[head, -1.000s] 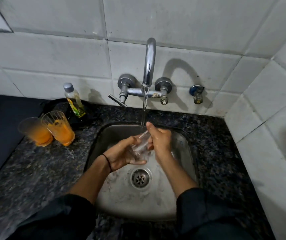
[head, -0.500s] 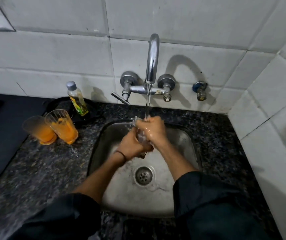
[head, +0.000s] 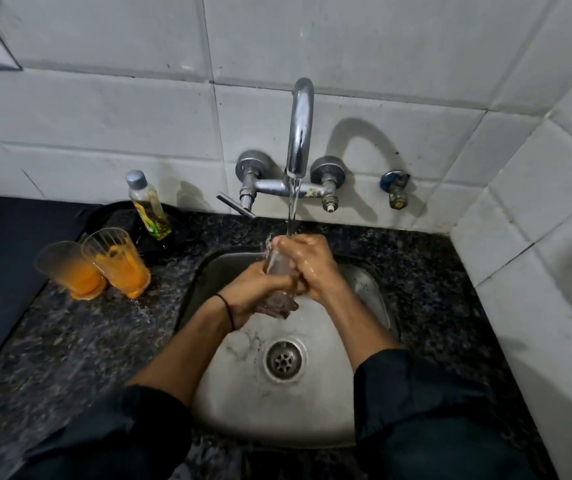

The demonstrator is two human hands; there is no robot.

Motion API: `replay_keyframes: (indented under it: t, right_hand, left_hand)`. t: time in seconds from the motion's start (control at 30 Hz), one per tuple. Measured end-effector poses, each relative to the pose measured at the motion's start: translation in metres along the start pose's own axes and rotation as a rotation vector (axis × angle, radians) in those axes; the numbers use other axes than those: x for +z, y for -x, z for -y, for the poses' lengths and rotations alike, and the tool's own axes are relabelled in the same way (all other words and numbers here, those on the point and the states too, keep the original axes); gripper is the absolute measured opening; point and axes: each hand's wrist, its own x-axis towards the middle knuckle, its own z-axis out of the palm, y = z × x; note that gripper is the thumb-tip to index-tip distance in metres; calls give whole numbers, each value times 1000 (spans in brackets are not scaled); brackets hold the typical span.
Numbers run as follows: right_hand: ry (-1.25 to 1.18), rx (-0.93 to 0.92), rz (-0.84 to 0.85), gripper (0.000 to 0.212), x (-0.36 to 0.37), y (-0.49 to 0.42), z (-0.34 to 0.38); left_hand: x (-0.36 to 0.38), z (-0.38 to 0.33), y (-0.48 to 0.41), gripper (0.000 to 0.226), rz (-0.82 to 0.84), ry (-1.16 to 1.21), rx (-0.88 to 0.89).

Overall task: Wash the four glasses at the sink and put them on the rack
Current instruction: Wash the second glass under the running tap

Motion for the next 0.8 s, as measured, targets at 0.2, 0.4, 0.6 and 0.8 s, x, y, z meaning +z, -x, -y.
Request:
replay_keyframes:
  t: [0.2,0.4,0.6,0.8]
  right_hand:
    - [288,28,-222,45,12,-6,1]
    - [17,-108,10,39,-2,0,8]
    - [225,-8,-65,40,4,0,9]
    - [332,-108,4,37,3,5,6]
  left_hand:
    - [8,3,-15,67,-313,-730,72]
    - [2,-3,-5,46,23,3,65]
    - [3,6,-13,53,-188,-439,33]
    - [0,13,-1,68,-24,34,112]
